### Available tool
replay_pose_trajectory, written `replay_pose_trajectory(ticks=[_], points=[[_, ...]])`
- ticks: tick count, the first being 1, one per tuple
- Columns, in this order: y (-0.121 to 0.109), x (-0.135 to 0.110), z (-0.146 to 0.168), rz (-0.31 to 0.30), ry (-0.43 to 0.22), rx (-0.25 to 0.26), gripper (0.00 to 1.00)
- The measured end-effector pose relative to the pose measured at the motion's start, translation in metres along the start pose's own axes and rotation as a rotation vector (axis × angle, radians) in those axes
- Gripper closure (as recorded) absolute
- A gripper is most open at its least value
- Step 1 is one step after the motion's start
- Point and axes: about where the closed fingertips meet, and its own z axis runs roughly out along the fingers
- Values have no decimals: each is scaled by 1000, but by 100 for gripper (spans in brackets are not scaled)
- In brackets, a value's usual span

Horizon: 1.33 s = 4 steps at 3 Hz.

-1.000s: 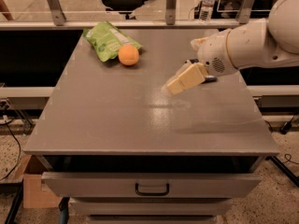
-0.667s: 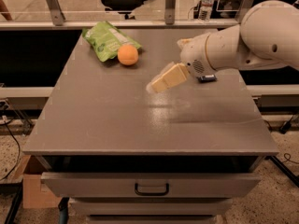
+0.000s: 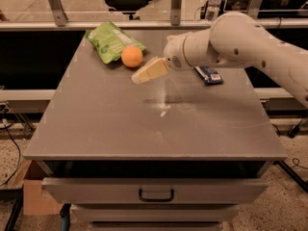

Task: Pick orange

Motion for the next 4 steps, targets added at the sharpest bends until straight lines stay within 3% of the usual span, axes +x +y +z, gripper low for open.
replay_pose_trajectory(ticks=[2, 3, 4], points=[[-7, -6, 70, 86, -48, -33, 0], [-14, -9, 90, 114, -70, -40, 0], [-17, -16, 105, 123, -102, -68, 15]])
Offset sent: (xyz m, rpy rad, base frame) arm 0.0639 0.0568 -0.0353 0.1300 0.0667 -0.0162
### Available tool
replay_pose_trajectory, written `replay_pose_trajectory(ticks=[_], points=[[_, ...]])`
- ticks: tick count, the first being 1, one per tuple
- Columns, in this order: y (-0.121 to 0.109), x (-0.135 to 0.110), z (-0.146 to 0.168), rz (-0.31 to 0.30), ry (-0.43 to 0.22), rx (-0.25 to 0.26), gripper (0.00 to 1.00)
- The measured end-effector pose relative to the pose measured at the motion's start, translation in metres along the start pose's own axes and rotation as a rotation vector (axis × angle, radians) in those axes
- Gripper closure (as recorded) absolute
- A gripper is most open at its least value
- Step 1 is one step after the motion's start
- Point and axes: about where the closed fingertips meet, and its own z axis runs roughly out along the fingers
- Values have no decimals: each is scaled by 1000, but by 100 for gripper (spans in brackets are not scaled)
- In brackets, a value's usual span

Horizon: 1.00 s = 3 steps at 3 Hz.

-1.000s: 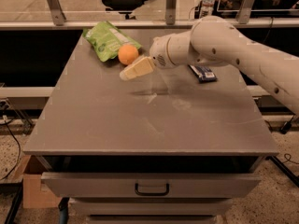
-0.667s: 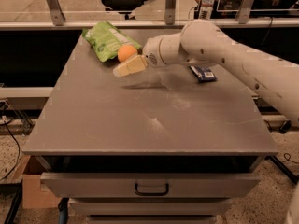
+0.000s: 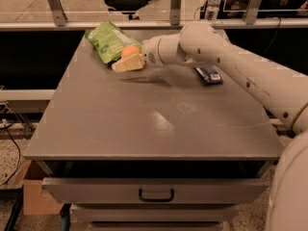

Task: Pick orange

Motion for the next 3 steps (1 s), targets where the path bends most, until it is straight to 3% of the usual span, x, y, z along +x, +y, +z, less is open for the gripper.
replay_pose_trajectory(ticks=[1, 2, 3], points=[[-1, -2, 5, 1, -30, -33, 46], [-2, -10, -9, 11, -93, -50, 70], [-7, -39, -48, -8, -219, -87, 93]])
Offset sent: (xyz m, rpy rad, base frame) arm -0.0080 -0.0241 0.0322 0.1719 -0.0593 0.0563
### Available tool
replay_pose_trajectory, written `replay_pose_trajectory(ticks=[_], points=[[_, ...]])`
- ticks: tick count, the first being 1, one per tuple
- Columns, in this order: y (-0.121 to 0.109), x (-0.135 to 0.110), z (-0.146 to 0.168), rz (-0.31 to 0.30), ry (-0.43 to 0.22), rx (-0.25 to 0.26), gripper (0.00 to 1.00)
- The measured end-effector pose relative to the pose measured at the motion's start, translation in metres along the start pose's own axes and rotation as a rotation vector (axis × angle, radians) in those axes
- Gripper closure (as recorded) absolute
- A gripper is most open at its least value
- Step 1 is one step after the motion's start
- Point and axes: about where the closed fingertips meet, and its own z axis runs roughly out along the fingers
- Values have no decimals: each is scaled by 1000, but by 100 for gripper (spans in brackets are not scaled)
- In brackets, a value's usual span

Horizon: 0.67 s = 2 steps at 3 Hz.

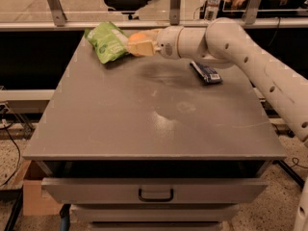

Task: Pick orange

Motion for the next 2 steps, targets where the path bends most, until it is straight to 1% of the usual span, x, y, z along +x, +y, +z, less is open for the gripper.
replay_pose_trajectory(ticks=[1, 2], points=[[-4, -38, -44, -53, -97, -41, 100], [5, -44, -49, -70, -101, -86, 100]])
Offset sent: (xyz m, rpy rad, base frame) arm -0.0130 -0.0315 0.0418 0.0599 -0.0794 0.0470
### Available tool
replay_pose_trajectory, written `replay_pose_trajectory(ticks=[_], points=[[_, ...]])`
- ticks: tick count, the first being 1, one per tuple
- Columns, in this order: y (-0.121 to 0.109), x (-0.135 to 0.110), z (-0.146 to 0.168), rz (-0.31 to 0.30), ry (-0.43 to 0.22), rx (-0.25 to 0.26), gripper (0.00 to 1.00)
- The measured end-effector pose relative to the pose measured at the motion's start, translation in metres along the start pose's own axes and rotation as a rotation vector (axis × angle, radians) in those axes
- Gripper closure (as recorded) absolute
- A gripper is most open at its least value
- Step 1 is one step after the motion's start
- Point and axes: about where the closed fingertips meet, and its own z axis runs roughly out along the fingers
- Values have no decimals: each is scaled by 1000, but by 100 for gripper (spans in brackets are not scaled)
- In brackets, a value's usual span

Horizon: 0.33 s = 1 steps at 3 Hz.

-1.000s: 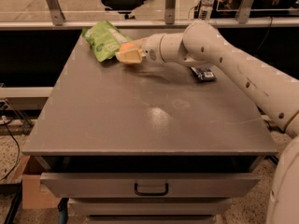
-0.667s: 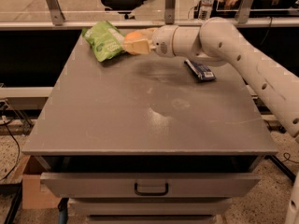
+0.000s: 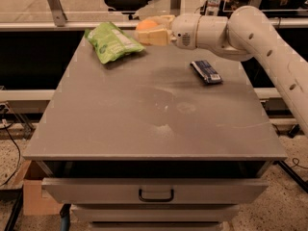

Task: Pick orange

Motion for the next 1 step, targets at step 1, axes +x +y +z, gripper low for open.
replay_pose_trajectory(ticks=[1], points=[[0, 0, 0, 0, 0, 0, 100]])
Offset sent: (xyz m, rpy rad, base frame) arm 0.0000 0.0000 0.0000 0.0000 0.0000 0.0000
